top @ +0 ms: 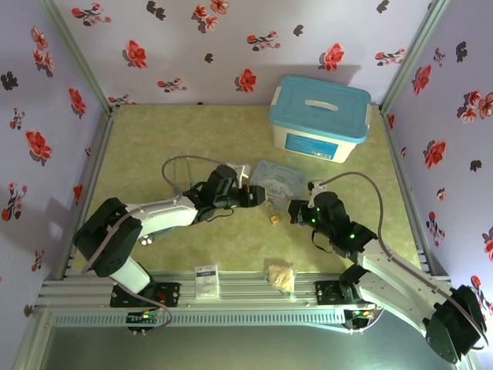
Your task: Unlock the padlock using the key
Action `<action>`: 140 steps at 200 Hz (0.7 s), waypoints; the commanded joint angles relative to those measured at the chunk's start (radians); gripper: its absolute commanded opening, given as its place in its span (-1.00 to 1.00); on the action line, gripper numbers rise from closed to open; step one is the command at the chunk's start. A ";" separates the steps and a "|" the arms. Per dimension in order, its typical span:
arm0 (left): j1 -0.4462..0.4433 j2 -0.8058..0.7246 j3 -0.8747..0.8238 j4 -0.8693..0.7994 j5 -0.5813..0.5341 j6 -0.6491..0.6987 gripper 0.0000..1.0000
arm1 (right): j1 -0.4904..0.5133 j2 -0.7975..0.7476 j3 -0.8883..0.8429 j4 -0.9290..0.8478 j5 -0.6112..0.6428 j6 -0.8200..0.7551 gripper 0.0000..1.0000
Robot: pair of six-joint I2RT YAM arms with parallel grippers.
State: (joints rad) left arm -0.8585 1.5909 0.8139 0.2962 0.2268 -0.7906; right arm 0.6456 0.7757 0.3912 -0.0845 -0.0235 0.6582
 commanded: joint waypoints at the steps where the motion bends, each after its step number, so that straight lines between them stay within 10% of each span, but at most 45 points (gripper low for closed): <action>1: -0.037 0.029 -0.051 0.132 -0.004 -0.077 0.04 | -0.005 -0.044 -0.032 -0.061 -0.024 0.017 -1.00; 140: -0.154 0.301 0.066 0.096 -0.160 -0.102 -0.04 | -0.005 -0.166 -0.105 -0.110 -0.053 0.038 -1.00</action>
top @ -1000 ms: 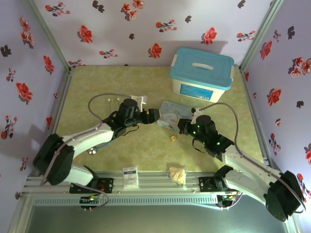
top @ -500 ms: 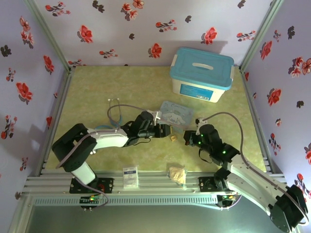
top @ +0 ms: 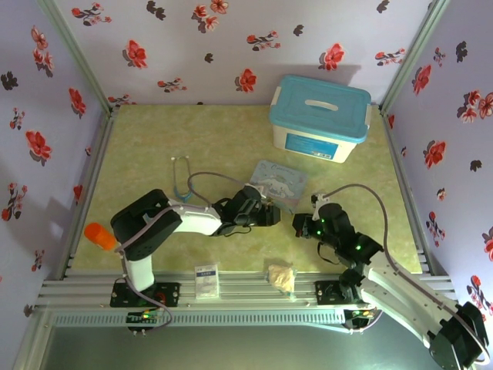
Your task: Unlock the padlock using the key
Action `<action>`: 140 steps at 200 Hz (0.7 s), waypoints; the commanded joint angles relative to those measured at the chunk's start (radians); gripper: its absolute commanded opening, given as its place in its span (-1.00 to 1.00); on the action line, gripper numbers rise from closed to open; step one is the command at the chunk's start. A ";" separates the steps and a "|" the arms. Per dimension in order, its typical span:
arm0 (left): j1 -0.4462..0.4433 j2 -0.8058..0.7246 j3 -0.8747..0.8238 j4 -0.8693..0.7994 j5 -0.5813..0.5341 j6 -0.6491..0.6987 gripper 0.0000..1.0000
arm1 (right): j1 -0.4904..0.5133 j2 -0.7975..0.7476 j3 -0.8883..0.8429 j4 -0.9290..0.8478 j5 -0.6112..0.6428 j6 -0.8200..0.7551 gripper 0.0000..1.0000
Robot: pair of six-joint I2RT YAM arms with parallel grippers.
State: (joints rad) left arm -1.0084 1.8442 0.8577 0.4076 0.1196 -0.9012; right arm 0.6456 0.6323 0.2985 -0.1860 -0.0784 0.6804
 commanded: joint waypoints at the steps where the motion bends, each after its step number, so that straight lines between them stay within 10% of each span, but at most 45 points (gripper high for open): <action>1: -0.004 0.049 0.022 -0.015 -0.052 0.008 -0.04 | -0.005 -0.023 -0.012 -0.009 0.002 0.016 -1.00; 140: -0.002 0.096 0.007 0.068 -0.038 -0.055 -0.82 | -0.005 0.065 -0.077 0.096 -0.035 0.042 -1.00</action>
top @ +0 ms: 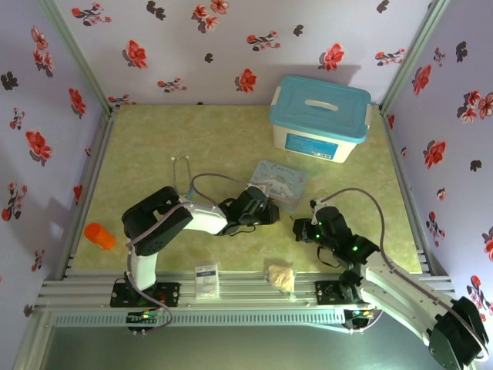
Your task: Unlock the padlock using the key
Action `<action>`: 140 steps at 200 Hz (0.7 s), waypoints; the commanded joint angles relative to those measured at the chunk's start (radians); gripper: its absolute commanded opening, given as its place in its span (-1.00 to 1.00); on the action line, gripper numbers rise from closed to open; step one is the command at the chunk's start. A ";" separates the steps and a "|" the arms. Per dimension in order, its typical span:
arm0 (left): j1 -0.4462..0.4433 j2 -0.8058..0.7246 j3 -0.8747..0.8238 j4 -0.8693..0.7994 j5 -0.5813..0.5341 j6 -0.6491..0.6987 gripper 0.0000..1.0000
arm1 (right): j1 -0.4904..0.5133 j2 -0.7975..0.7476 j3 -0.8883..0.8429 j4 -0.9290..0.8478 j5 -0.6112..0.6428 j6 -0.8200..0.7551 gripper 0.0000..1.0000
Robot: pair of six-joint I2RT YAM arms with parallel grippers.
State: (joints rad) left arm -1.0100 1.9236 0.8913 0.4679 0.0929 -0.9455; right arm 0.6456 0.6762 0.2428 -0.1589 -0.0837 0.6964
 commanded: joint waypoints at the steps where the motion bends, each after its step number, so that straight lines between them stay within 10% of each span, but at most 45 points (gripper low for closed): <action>1: -0.001 0.016 -0.029 0.011 -0.011 -0.011 -0.83 | -0.006 0.022 -0.023 0.071 -0.031 0.026 -1.00; 140: 0.030 -0.174 -0.365 0.327 -0.133 -0.206 -1.00 | -0.007 0.542 0.132 0.360 -0.116 -0.010 -1.00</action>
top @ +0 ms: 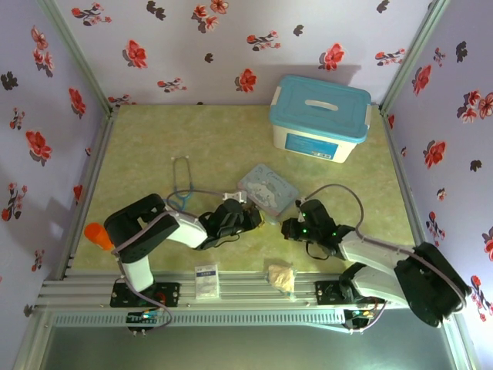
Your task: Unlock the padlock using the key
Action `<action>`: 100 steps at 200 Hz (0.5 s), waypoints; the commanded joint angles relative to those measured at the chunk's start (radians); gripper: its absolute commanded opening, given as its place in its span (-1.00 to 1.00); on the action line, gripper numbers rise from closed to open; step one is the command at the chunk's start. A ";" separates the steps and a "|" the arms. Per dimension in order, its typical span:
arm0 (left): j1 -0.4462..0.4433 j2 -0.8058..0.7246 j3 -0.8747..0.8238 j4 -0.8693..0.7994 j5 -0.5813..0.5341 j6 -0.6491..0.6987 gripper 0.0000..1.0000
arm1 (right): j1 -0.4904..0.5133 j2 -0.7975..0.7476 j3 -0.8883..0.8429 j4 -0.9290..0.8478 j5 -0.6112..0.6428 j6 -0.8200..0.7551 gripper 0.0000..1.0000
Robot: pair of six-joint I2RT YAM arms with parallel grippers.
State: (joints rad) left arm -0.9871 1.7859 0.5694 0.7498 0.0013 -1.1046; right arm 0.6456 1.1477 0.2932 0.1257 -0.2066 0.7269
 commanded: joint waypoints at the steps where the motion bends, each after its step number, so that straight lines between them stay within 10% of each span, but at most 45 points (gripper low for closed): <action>1: 0.007 -0.037 -0.044 0.046 -0.042 -0.048 -1.00 | -0.007 0.073 0.085 0.076 0.005 -0.040 -1.00; 100: -0.050 -0.061 -0.043 0.033 -0.083 -0.072 -1.00 | -0.021 0.336 0.267 0.064 -0.030 -0.108 -1.00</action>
State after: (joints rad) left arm -1.0164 1.6939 0.4797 0.7311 -0.0990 -1.1732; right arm 0.6231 1.4830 0.5232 0.1684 -0.2062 0.6628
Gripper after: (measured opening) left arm 0.096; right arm 0.039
